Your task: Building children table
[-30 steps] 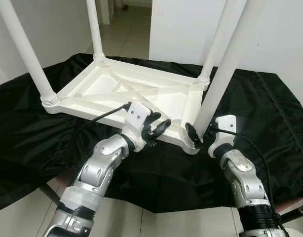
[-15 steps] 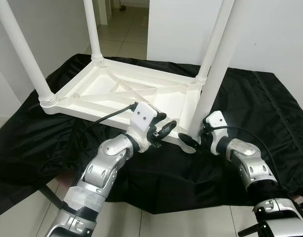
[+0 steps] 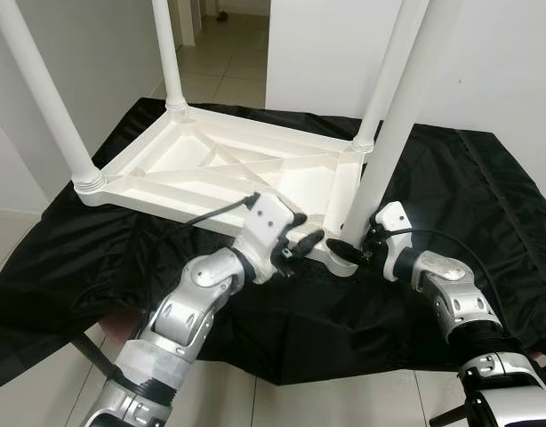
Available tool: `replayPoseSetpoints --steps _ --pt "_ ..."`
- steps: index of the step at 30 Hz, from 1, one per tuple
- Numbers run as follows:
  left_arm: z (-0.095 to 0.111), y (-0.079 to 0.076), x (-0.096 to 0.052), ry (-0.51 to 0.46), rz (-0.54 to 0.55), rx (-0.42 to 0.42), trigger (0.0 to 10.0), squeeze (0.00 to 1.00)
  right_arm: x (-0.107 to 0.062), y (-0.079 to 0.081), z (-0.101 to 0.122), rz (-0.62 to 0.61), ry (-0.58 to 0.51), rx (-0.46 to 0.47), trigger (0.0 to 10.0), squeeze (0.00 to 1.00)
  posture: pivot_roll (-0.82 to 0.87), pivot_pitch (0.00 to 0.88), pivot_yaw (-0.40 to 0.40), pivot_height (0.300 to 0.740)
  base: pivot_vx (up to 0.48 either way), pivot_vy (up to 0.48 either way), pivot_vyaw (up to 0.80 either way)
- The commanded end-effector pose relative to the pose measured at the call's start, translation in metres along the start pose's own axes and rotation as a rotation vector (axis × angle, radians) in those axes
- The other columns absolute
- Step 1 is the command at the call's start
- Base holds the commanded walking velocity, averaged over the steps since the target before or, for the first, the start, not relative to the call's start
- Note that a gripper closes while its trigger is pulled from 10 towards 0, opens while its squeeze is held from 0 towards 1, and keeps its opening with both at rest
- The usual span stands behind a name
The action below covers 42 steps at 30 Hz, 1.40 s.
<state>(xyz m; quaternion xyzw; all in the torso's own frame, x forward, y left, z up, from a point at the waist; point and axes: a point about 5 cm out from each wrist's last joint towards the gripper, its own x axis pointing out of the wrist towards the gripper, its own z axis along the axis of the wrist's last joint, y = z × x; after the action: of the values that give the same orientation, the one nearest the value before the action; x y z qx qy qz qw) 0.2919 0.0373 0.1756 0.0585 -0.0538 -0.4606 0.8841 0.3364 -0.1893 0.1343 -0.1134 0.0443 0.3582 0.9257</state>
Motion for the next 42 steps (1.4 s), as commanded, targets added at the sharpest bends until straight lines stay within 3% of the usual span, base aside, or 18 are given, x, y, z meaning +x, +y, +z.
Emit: replayPoseSetpoints --steps 1,5,11,13,16,18,21,24,25,26,31,33,37,38,42 --pt "0.000 -0.003 0.000 0.005 -0.058 0.024 10.0 0.00 -0.004 0.001 -0.006 -0.015 0.027 -0.010 10.0 0.00 0.04 0.000 -0.018 0.740 0.000 0.000 0.00" --pt "-0.002 -0.002 0.002 0.017 -0.060 0.060 10.0 0.00 -0.004 0.007 -0.003 -0.097 -0.056 0.049 10.0 0.00 0.02 0.000 -0.011 0.740 0.000 0.000 0.00" --pt "-0.001 -0.002 0.002 0.015 -0.065 0.065 10.0 0.00 -0.001 0.013 -0.006 -0.176 -0.069 0.074 10.0 0.00 0.02 0.000 -0.004 0.740 0.000 0.000 0.00" --pt "0.000 -0.002 0.005 0.018 -0.062 0.093 10.0 0.00 0.001 0.018 -0.012 -0.332 -0.042 0.098 10.0 0.00 0.01 0.000 0.001 0.740 0.000 0.000 0.00" --pt "0.000 -0.002 0.006 0.018 -0.060 0.101 10.0 0.00 0.001 0.020 -0.013 -0.378 -0.035 0.107 10.0 0.00 0.01 0.000 0.002 0.740 0.000 0.000 0.00" --pt "0.001 -0.005 0.009 0.011 -0.061 0.106 10.0 0.00 0.000 0.027 -0.017 -0.505 -0.029 0.171 10.0 0.00 0.00 0.000 0.008 0.740 0.000 0.000 0.00" --pt "0.001 -0.007 0.010 0.007 -0.063 0.107 10.0 0.00 0.000 0.031 -0.019 -0.543 -0.026 0.199 10.0 0.00 0.00 0.000 0.011 0.740 0.000 0.000 0.00" --pt "0.005 -0.012 0.014 -0.017 -0.060 0.071 10.0 0.00 0.001 0.043 -0.024 -0.714 -0.023 0.300 10.0 0.00 0.00 0.000 0.016 0.740 0.000 0.000 0.00" --pt "0.005 -0.012 0.014 -0.017 -0.060 0.071 10.0 0.00 0.001 0.043 -0.024 -0.714 -0.023 0.300 10.0 0.00 0.00 0.000 0.016 0.740 0.000 0.000 0.00" --pt "0.007 -0.012 0.015 -0.024 -0.052 0.059 10.0 0.00 0.000 0.047 -0.026 -0.830 -0.015 0.334 10.0 0.00 0.00 0.000 0.016 0.740 0.000 0.000 0.00" --pt "0.007 -0.010 0.016 -0.025 -0.045 0.059 10.0 0.00 0.000 0.049 -0.026 -0.899 -0.013 0.344 10.0 0.00 0.00 0.001 0.018 0.740 0.000 0.000 0.00" --pt "0.008 -0.007 0.016 -0.028 -0.027 0.052 10.0 0.00 0.001 0.050 -0.024 -0.999 -0.011 0.374 10.0 0.00 0.00 0.004 0.018 0.740 0.000 0.000 0.00" --pt "0.008 -0.005 0.015 -0.027 -0.018 0.052 10.0 0.00 0.007 0.051 -0.020 -0.996 -0.012 0.389 10.0 0.00 0.00 0.009 0.013 0.740 0.000 0.000 0.00" --pt "0.008 -0.004 0.015 -0.030 -0.006 0.050 10.0 0.00 0.010 0.049 -0.013 -0.984 -0.048 0.397 10.0 0.98 0.01 0.011 0.008 0.740 0.000 0.000 0.00" --pt "0.008 -0.003 0.016 -0.032 0.002 0.048 10.0 0.00 0.011 0.047 -0.004 -0.963 -0.101 0.392 10.0 1.00 0.01 0.012 0.003 0.740 0.000 0.000 0.00"
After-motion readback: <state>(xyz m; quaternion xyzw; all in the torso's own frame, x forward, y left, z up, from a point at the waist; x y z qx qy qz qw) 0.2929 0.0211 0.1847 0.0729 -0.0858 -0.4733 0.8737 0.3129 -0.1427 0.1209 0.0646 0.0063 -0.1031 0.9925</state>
